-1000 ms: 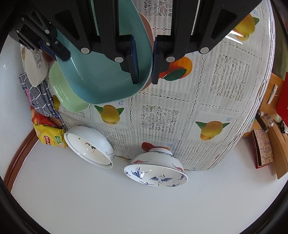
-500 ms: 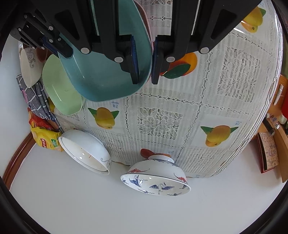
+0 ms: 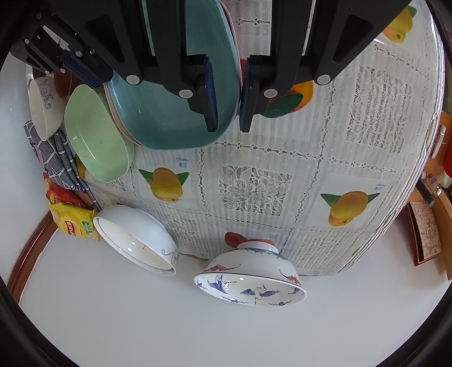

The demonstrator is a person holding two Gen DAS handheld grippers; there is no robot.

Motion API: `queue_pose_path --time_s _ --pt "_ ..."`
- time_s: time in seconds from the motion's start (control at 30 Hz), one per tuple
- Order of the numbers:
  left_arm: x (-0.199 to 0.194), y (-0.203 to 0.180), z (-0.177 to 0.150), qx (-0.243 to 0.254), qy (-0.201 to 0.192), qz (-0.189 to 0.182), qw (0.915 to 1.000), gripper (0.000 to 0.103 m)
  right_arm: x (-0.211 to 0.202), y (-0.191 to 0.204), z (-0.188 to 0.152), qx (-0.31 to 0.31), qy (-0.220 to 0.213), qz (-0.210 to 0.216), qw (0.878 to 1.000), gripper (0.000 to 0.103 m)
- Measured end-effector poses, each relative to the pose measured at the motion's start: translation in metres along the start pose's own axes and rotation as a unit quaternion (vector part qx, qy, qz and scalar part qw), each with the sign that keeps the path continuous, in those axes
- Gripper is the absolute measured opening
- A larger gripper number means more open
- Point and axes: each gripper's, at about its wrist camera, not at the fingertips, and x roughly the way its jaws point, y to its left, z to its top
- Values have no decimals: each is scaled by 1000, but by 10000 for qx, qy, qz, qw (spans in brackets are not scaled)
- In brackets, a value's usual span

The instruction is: Organize plates and bowls

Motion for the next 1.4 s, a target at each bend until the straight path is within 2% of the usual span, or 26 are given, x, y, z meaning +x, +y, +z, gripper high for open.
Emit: queue_pose_path --time_s 0.23,0.3,0.37,0.43,0.57,0.73,0.9,1.2,1.33,1.4 --pt "-7 -2 -4 16 122 114 9999 17 -5 -3 -5 36 75 102 9999 16" --pt "-11 -4 -5 29 142 149 9998 18 -9 -4 -7 67 63 137 9999 22" --pt "-16 -5 -6 37 140 199 9997 18 -14 -5 -8 83 27 175 9998 33" --pt "-22 -7 -7 36 125 229 9997 19 -20 -6 -9 93 -34 181 9998 37" --pt "-36 -15 -10 77 42 240 9997 29 -35 -9 -10 61 -134 215 9997 49" --pt "-57 -35 -14 218 -152 118 9996 31 -55 -21 -13 130 -274 177 9994 64" --pt "-75 -61 -18 389 -297 75 9988 31 -76 -40 -18 235 -462 89 9986 66" --pt "-98 -96 -24 417 -481 96 9979 31 -105 -83 -24 514 -580 -74 9970 67" --pt "-105 -108 -24 441 -555 114 9974 31 -117 -96 -26 565 -719 -94 9958 80" --pt "-107 -115 -25 523 -571 86 9970 31 -121 -100 -27 508 -798 -172 9954 83"
